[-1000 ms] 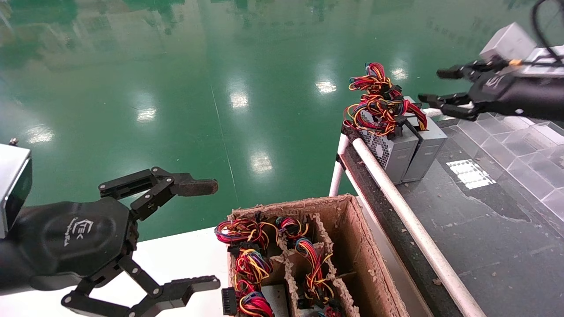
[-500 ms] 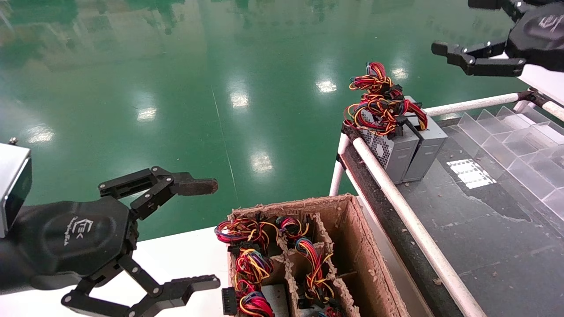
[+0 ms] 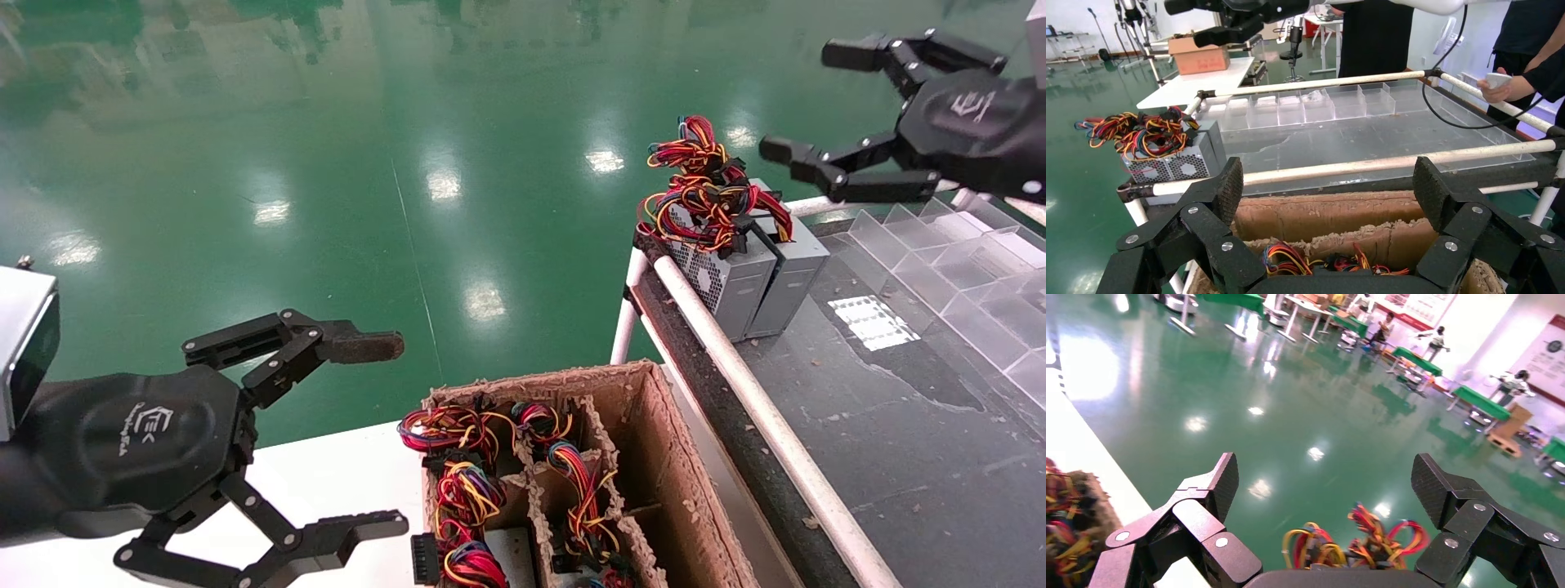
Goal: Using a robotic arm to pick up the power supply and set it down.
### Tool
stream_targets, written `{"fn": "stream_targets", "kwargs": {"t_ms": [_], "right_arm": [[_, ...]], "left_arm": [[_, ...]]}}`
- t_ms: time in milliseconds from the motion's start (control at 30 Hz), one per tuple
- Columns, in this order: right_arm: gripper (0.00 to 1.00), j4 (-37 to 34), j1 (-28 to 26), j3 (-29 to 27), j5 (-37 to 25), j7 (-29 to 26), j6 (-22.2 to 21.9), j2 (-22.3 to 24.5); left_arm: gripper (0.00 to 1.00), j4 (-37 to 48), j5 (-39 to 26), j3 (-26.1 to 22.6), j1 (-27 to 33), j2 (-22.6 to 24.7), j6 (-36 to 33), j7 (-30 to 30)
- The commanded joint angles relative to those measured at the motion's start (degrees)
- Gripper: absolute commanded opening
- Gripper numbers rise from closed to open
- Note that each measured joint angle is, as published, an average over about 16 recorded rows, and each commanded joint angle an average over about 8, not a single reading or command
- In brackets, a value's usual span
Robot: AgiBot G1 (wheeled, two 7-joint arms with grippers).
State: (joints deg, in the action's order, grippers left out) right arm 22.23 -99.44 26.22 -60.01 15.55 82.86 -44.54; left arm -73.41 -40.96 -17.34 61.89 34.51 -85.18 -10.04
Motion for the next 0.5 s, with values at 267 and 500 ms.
{"fn": "stream_targets", "kwargs": {"t_ms": [267,500], "right_arm": [[1.00,10.79,7.96,-2.14,3.81,-5.53,0.59,2.00],[1.00,19.21,14.17,-3.82,6.79,-9.84,1.06,3.56]], "left_arm": [[1.00,0.00,0.02,-0.03,0.01,-0.01,0.01,0.01],[1.00,0.00,0.03,-0.04,0.01,-0.02,0.02,0.02]]}}
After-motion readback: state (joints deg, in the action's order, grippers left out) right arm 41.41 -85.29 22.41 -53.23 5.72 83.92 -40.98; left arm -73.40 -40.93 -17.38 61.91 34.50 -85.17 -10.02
